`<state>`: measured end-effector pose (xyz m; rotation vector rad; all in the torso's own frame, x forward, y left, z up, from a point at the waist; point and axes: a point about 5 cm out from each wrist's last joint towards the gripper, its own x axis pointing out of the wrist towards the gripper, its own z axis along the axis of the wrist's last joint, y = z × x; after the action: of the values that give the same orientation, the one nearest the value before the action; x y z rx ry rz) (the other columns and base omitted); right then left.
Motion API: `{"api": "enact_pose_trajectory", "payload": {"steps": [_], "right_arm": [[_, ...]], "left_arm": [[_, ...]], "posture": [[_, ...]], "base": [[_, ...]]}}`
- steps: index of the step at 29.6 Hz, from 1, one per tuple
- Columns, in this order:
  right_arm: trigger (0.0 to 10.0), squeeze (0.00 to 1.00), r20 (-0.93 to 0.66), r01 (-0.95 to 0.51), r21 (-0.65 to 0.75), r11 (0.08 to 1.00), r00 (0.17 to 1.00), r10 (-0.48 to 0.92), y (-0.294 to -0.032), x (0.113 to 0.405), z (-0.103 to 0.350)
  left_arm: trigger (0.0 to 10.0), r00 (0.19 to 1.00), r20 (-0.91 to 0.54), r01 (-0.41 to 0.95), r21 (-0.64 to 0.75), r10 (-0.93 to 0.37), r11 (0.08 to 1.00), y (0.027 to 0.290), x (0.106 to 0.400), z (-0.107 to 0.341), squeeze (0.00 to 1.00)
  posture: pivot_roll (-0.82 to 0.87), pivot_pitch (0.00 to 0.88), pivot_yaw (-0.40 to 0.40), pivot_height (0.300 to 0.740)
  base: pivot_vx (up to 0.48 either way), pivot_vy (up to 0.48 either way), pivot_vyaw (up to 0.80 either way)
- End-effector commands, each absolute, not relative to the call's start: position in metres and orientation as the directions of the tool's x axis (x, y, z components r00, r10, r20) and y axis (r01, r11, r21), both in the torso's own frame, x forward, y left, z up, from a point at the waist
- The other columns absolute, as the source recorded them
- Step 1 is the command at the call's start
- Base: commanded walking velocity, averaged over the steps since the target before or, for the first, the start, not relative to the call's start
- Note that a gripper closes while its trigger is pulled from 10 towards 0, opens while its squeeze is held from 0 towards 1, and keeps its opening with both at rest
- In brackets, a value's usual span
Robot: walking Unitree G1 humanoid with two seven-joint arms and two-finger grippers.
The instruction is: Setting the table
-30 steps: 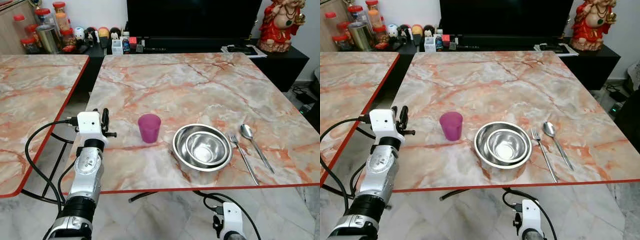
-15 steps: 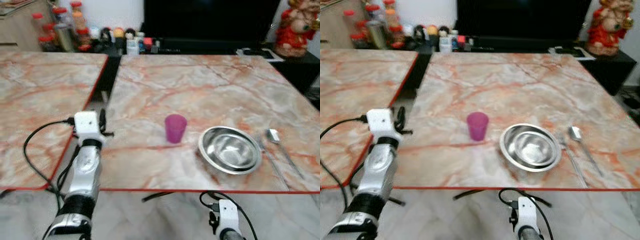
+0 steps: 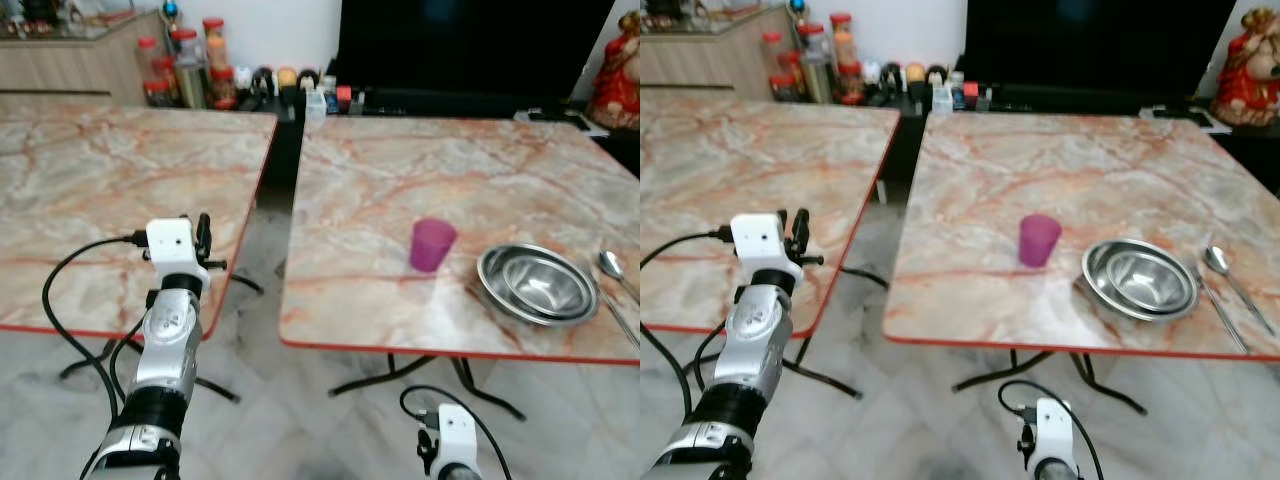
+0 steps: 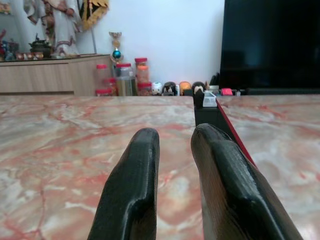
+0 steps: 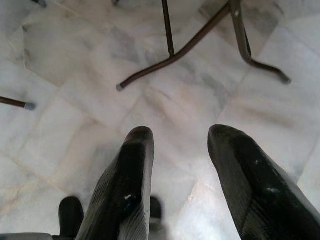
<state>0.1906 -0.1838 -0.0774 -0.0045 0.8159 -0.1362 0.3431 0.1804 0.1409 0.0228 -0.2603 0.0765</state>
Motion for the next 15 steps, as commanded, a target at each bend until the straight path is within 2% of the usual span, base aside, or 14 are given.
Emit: {"api": "enact_pose_trajectory", "payload": {"steps": [1,15], "right_arm": [[10.0,0.00,-0.722,0.122,-0.069,0.990,0.678,-0.134,-0.188,0.190,-0.077],[10.0,0.00,-0.726,0.128,-0.061,0.990,0.675,-0.132,-0.188,0.189,-0.078]], "left_arm": [[10.0,0.962,0.269,-0.052,0.001,0.050,0.999,0.172,0.345,0.145,0.00],[10.0,0.974,0.215,-0.079,0.014,0.074,0.997,0.184,0.339,0.129,0.00]], "posture": [[0.06,0.000,-0.025,0.740],[0.06,0.000,-0.025,0.740]], "base": [[0.000,0.435,0.00],[0.000,0.435,0.00]]}}
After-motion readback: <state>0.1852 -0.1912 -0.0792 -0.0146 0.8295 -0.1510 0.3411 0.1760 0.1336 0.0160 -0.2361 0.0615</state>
